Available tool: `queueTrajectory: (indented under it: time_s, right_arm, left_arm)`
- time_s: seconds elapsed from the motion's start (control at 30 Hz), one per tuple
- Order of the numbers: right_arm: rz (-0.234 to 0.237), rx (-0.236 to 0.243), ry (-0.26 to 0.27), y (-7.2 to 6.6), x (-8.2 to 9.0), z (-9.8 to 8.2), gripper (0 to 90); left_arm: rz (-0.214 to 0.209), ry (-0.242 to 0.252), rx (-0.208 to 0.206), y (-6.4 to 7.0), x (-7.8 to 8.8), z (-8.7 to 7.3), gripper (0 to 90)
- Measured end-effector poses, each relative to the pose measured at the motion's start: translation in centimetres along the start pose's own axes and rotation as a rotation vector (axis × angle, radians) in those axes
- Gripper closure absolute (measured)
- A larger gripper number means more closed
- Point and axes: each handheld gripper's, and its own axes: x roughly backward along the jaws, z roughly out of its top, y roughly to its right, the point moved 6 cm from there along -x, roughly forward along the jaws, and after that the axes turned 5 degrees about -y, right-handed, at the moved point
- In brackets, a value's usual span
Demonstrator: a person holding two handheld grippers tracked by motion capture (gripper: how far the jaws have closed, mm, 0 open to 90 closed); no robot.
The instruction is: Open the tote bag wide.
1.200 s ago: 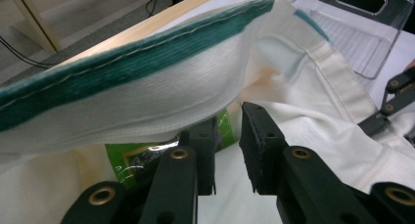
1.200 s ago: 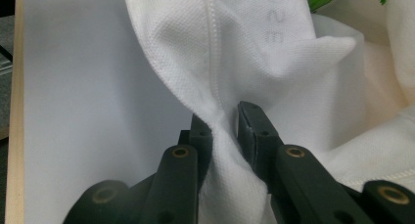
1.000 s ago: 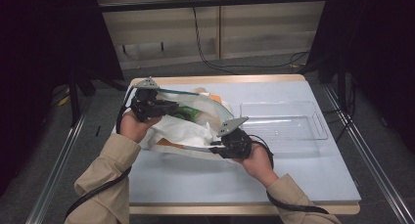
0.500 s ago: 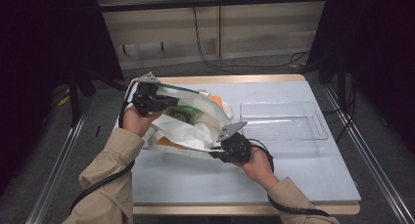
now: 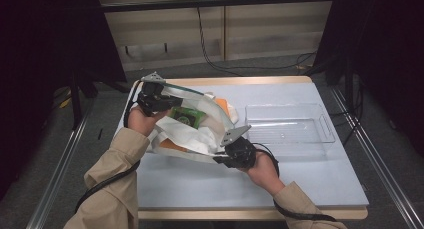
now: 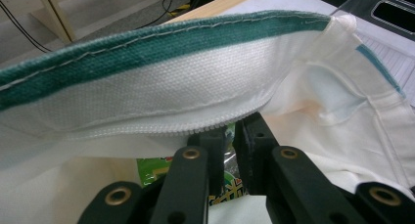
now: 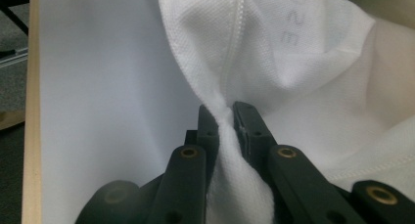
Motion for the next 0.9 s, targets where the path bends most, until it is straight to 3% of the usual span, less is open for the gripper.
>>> queueTrajectory:
  time_s: [0.4,0.9]
  right_arm:
    - [0.055,-0.003,0.003,-1.2,0.2,0.0,83.2]
    - [0.068,0.003,-0.003,-1.2,0.1,-0.4,83.3]
  left_arm:
    - [0.004,-0.006,-0.002,0.3,-0.2,0.2,89.6]
    - [0.020,-0.025,0.019,-0.7,-1.3,0.5,90.0]
